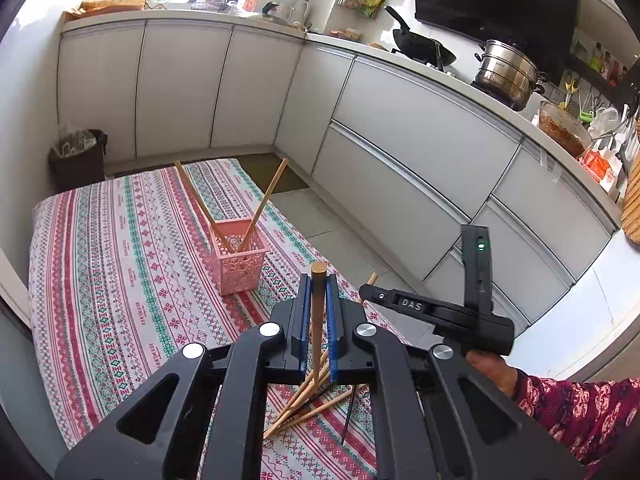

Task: Organize utensils
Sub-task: 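Lift the chopstick and lower it into the pink holder, then open the left gripper and withdraw from the holder, then lower the left gripper onto the chopstick pile and grasp another, then lift the wooden chopstick upright with the left gripper, then lower the chopstick into the pink holder with the left gripper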

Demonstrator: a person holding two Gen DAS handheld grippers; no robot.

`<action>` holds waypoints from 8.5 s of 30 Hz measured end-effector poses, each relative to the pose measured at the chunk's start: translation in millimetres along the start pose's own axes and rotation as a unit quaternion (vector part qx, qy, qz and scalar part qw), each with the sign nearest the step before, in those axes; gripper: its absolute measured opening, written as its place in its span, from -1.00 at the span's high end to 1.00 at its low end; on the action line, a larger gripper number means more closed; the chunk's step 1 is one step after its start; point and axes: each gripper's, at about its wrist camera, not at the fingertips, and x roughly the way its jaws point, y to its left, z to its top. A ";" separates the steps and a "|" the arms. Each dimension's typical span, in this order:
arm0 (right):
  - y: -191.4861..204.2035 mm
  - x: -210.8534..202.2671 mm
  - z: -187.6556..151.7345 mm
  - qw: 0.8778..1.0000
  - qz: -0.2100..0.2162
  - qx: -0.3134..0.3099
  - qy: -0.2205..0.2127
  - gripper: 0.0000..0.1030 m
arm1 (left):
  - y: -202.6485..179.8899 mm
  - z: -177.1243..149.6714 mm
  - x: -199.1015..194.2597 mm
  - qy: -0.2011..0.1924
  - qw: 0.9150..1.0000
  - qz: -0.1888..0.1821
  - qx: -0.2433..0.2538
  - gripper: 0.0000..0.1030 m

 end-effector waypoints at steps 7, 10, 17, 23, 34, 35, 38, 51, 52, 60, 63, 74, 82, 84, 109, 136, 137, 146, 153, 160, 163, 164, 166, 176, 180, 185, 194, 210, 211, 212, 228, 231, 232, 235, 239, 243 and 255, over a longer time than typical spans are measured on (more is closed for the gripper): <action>55.1 -74.3 7.2 0.989 0.024 -0.117 -0.092 0.85 | -21.8 14.3 -26.0 -0.043 0.999 0.025 0.016 0.87; 62.0 -105.4 16.6 0.985 0.032 -0.127 -0.110 0.85 | -30.6 23.1 -38.8 -0.064 0.997 0.033 0.016 0.87; 82.0 -150.6 45.0 0.978 0.045 -0.151 -0.138 0.85 | -47.1 63.5 -57.7 -0.112 0.991 0.064 0.027 0.87; 96.0 -167.5 74.8 0.970 0.055 -0.164 -0.171 0.85 | -50.1 100.6 -59.0 -0.155 0.984 0.086 0.027 0.87; 107.5 -137.1 129.8 0.965 0.056 -0.164 -0.196 0.85 | -14.7 144.8 -13.6 -0.180 0.974 0.137 0.012 0.88; 107.5 -133.0 132.4 0.965 0.056 -0.164 -0.197 0.85 | -8.8 146.1 -7.1 -0.180 0.974 0.139 0.007 0.88; 107.7 -119.4 137.2 0.965 0.055 -0.166 -0.196 0.85 | 5.5 146.7 17.0 -0.171 0.974 0.150 -0.003 0.88; 107.5 -65.4 141.9 0.970 0.056 -0.158 -0.175 0.85 | 41.7 121.1 67.1 -0.137 0.981 0.138 -0.030 0.82; 107.5 -63.7 141.2 0.970 0.056 -0.157 -0.174 0.85 | 42.4 121.9 63.2 -0.141 0.980 0.137 -0.033 0.80; 115.5 -56.9 142.5 0.968 0.057 -0.162 -0.181 0.85 | 45.1 110.5 3.5 -0.207 0.962 0.146 -0.100 0.80; 119.6 -50.8 142.4 0.967 0.055 -0.166 -0.184 0.85 | 46.8 92.3 -20.6 -0.234 0.950 0.169 -0.121 0.80; 129.5 -13.1 136.2 0.970 0.047 -0.171 -0.164 0.85 | 61.7 90.4 -39.6 -0.241 0.942 0.189 -0.133 0.77; 127.2 -0.2 130.3 0.974 0.044 -0.154 -0.163 -0.04 | 65.5 89.2 -41.1 -0.241 0.942 0.192 -0.134 0.71; 126.5 -3.7 131.7 0.973 0.041 -0.154 -0.167 -0.07 | 66.2 89.0 -39.7 -0.239 0.942 0.191 -0.135 0.67; 78.2 -72.5 124.9 0.971 -0.060 -0.114 -0.200 -0.87 | 15.7 83.9 -13.5 -0.163 0.970 0.171 -0.057 -0.86; -138.8 -101.5 -1.0 0.981 -0.141 0.106 -0.084 -0.87 | -52.4 -49.3 284.3 0.415 0.873 0.023 0.256 0.04; -139.7 -99.2 -0.6 0.981 -0.139 0.108 -0.078 -0.87 | -52.9 -51.5 293.8 0.425 0.866 0.027 0.261 0.12; -151.8 -84.4 2.4 0.983 -0.127 0.128 -0.038 -0.87 | -48.1 -59.0 349.9 0.462 0.850 0.030 0.251 0.41; -150.6 -73.9 2.6 0.983 -0.126 0.131 -0.012 -0.87 | -49.4 -63.5 372.7 0.477 0.844 0.028 0.244 0.84; -133.8 -47.0 -2.7 0.985 -0.115 0.123 0.045 -0.87 | -28.8 -67.0 336.3 0.425 0.885 0.039 0.187 0.88; -130.3 -36.0 -10.4 0.982 -0.094 0.140 0.080 -0.86 | -19.6 -56.3 291.2 0.383 0.908 0.036 0.169 0.88; -130.4 -30.2 -15.0 0.979 -0.082 0.157 0.102 -0.84 | -16.3 -51.0 274.2 0.366 0.915 0.037 0.165 0.88; -132.3 -19.3 -27.0 0.967 -0.062 0.205 0.142 -0.72 | -9.0 -39.2 237.7 0.328 0.933 0.029 0.148 0.88; -119.4 21.4 -70.6 0.912 -0.111 0.317 0.238 0.12 | 1.8 -15.5 115.0 0.174 0.981 0.002 0.086 0.88; -116.3 34.3 -76.9 0.893 -0.131 0.353 0.246 0.36 | 2.0 -13.2 96.6 0.152 0.985 -0.002 0.078 0.88; -106.6 54.3 -70.7 0.886 -0.181 0.353 0.238 0.59 | 8.6 -8.2 74.8 0.128 0.989 -0.001 0.077 0.88; -82.4 84.1 -52.6 0.904 -0.234 0.282 0.221 0.78 | 2.9 0.3 57.8 0.100 0.992 0.013 0.071 0.88; 8.3 -37.9 -44.0 0.995 -0.094 -0.022 0.020 0.84 | -19.7 -12.9 -11.5 -0.008 0.999 0.039 -0.007 0.88; 13.5 -52.4 -44.0 0.995 -0.093 -0.045 0.003 0.84 | -23.1 -12.9 -15.4 -0.011 0.999 0.042 -0.007 0.88; 19.2 -61.9 -41.9 0.994 -0.092 -0.062 -0.010 0.84 | -26.4 -12.6 -19.1 -0.014 0.999 0.045 -0.007 0.88; 78.8 -170.1 9.2 0.976 -0.058 -0.152 -0.147 0.85 | -53.5 27.1 -67.3 -0.090 0.993 0.079 -0.008 0.88; 81.5 -181.4 25.9 0.973 -0.055 -0.154 -0.163 0.85 | -52.7 37.2 -65.2 -0.101 0.991 0.089 -0.010 0.88; 83.0 -183.9 31.6 0.972 -0.054 -0.155 -0.168 0.85 | -51.7 41.2 -64.0 -0.103 0.991 0.087 -0.012 0.88; 90.1 -186.8 45.7 0.969 -0.051 -0.160 -0.179 0.85 | -47.9 53.6 -60.1 -0.112 0.990 0.088 -0.019 0.88; 100.0 -182.7 62.7 0.966 -0.047 -0.167 -0.191 0.85 | -41.0 68.9 -54.8 -0.124 0.988 0.086 -0.026 0.88; 108.7 -173.3 80.0 0.964 -0.041 -0.172 -0.198 0.85 | -32.3 87.3 -46.8 -0.138 0.986 0.095 -0.026 0.88; 139.2 -121.1 117.4 0.961 -0.009 -0.189 -0.204 0.85 | 10.3 125.0 16.3 -0.125 0.981 0.145 -0.023 0.88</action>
